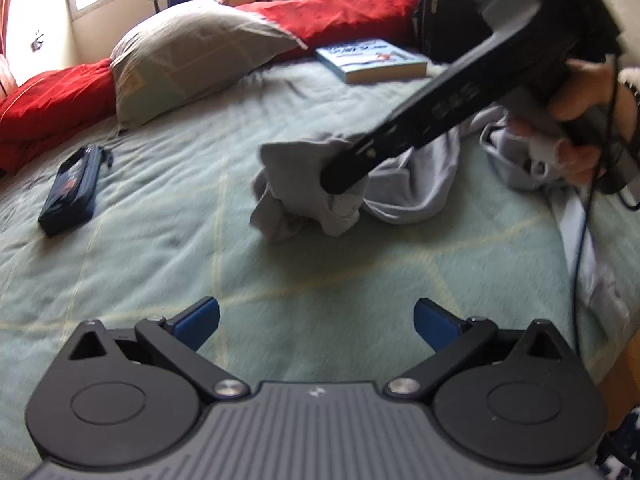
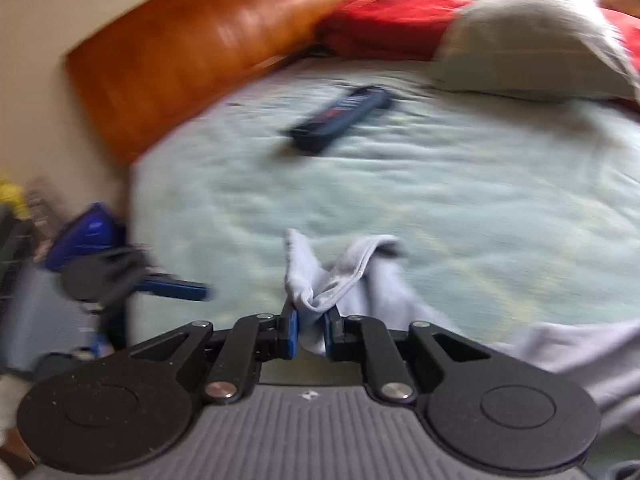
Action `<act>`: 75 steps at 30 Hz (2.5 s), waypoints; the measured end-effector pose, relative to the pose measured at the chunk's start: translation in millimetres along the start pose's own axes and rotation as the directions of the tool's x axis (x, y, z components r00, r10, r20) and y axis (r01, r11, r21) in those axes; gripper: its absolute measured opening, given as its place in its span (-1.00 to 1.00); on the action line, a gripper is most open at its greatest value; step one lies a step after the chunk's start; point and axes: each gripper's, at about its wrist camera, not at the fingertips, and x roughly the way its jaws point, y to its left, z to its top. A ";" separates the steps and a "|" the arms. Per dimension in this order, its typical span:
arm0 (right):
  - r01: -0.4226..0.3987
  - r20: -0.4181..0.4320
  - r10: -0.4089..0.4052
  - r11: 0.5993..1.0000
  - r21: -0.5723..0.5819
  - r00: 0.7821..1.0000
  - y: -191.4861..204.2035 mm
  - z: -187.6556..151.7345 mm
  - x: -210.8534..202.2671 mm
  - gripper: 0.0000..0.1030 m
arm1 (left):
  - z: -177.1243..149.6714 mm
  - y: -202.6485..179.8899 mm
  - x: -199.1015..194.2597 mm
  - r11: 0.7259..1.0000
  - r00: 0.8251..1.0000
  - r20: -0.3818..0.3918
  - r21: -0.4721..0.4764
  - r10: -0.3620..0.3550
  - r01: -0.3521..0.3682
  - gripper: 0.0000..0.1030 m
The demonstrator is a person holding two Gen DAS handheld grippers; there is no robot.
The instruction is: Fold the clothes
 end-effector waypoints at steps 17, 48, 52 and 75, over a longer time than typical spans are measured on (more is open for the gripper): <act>0.148 0.089 -0.151 0.988 0.043 0.984 -1.8 -48.3 -88.0 0.21 | -9.8 22.2 3.8 0.993 0.997 0.050 -0.103 0.058 -0.053 0.97; 0.171 0.154 -0.195 0.973 0.156 0.969 -33.9 -106.6 -123.4 0.49 | 16.1 6.8 28.6 0.987 0.971 -0.195 0.104 0.138 -0.120 0.17; 0.174 0.152 -0.199 0.971 0.163 0.968 -35.8 -111.0 -124.9 0.50 | 18.1 -1.5 32.6 0.985 0.973 -0.180 0.120 0.142 -0.121 -0.11; 0.294 0.157 -0.330 0.932 0.213 0.931 -56.9 -129.0 -160.4 0.51 | 144.5 96.1 69.3 0.805 0.812 0.065 0.101 0.580 -0.584 -0.74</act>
